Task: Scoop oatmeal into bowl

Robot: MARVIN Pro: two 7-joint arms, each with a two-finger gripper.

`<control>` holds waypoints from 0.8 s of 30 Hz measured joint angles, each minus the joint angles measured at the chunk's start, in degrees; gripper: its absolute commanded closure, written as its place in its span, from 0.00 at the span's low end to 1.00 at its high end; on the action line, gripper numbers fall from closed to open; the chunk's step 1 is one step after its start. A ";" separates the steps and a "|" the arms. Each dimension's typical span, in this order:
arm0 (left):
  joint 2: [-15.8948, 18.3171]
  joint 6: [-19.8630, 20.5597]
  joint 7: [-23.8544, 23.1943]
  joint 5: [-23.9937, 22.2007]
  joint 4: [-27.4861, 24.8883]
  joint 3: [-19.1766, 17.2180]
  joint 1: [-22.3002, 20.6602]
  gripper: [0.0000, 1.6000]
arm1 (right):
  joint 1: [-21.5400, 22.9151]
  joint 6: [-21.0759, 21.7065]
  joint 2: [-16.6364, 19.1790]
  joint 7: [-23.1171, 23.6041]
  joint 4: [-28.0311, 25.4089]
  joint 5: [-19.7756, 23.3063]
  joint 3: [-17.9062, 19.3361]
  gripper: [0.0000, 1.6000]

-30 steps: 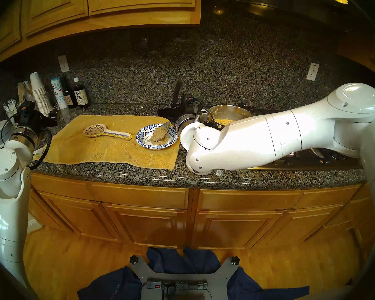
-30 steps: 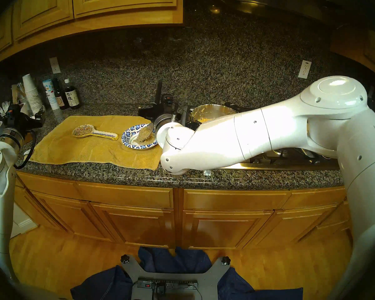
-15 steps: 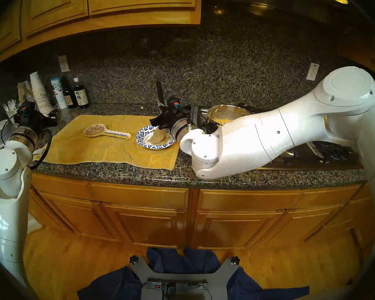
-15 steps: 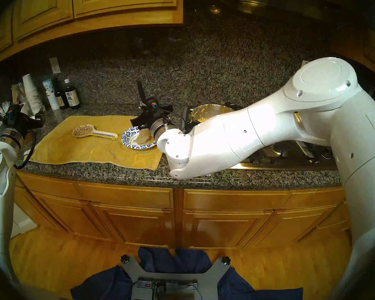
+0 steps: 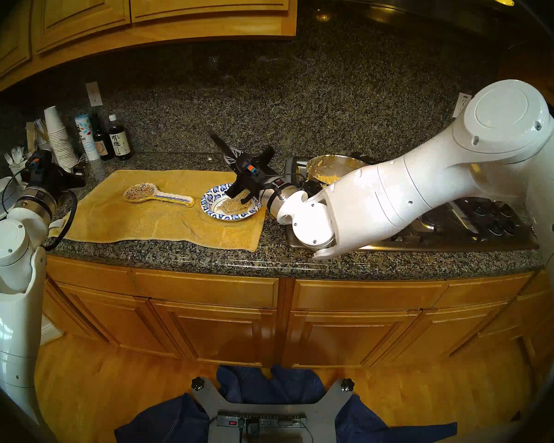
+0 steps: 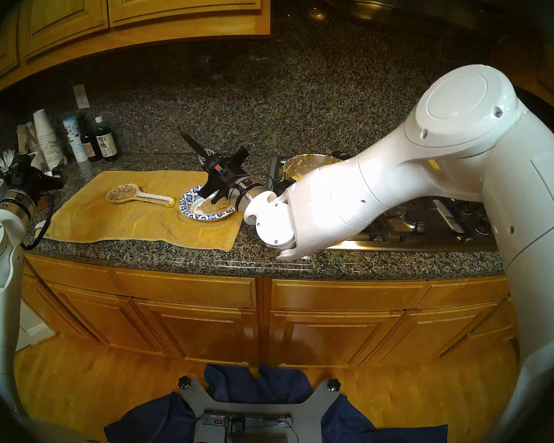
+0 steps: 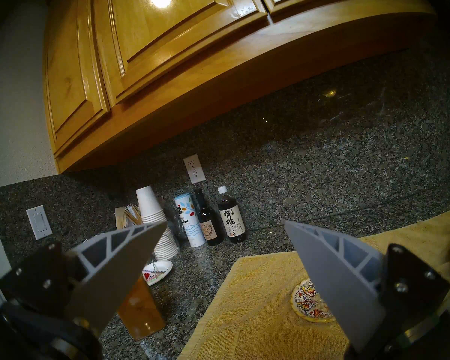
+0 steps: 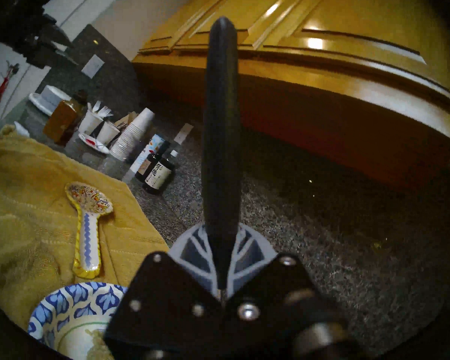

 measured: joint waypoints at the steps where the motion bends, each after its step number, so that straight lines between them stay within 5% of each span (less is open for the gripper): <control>1: 0.00 0.00 0.01 0.00 0.00 0.00 0.00 0.00 | 0.27 0.18 -0.20 -0.52 0.33 -1.32 -0.35 1.00; 12: 0.06 -0.02 0.08 -0.04 -0.03 0.01 0.01 0.00 | 1.77 2.12 -1.25 -8.95 1.65 -17.54 -1.55 1.00; 24: 0.13 -0.07 0.11 -0.08 -0.05 -0.01 0.04 0.00 | -0.81 7.68 1.41 -17.83 -1.37 -33.72 -0.78 1.00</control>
